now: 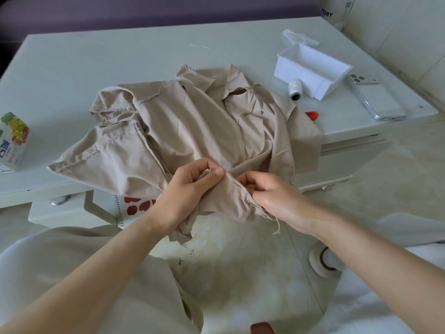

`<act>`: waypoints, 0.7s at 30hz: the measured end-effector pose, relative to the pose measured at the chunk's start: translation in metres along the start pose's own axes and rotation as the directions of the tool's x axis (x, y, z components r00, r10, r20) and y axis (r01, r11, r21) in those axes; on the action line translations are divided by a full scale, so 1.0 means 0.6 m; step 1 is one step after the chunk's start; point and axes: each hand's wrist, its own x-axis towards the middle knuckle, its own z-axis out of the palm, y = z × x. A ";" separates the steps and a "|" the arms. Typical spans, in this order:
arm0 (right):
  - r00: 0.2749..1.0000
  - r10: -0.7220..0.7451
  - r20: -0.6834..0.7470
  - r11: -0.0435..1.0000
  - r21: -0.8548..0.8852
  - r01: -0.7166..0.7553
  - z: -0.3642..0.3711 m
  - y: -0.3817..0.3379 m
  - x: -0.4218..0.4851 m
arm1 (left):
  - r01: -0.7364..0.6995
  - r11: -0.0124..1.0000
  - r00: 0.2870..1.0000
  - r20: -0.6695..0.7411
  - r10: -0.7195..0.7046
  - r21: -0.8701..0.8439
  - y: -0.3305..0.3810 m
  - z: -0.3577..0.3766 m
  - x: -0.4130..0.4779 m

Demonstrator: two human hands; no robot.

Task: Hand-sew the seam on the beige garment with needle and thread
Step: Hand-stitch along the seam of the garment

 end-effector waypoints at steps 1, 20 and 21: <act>1.000 -0.005 0.008 1.000 0.004 0.005 -0.001 0.001 -0.001 | 0.008 1.000 1.000 0.002 -0.008 -0.007 0.000 0.000 0.000; 0.999 0.002 -0.032 0.987 0.163 0.003 0.016 0.015 -0.002 | 0.048 0.999 0.998 0.027 -0.049 0.014 -0.003 0.004 0.000; 1.000 0.003 -0.025 0.983 0.185 0.001 0.017 0.015 -0.001 | 0.049 0.999 0.998 0.030 -0.049 0.018 -0.003 0.005 0.000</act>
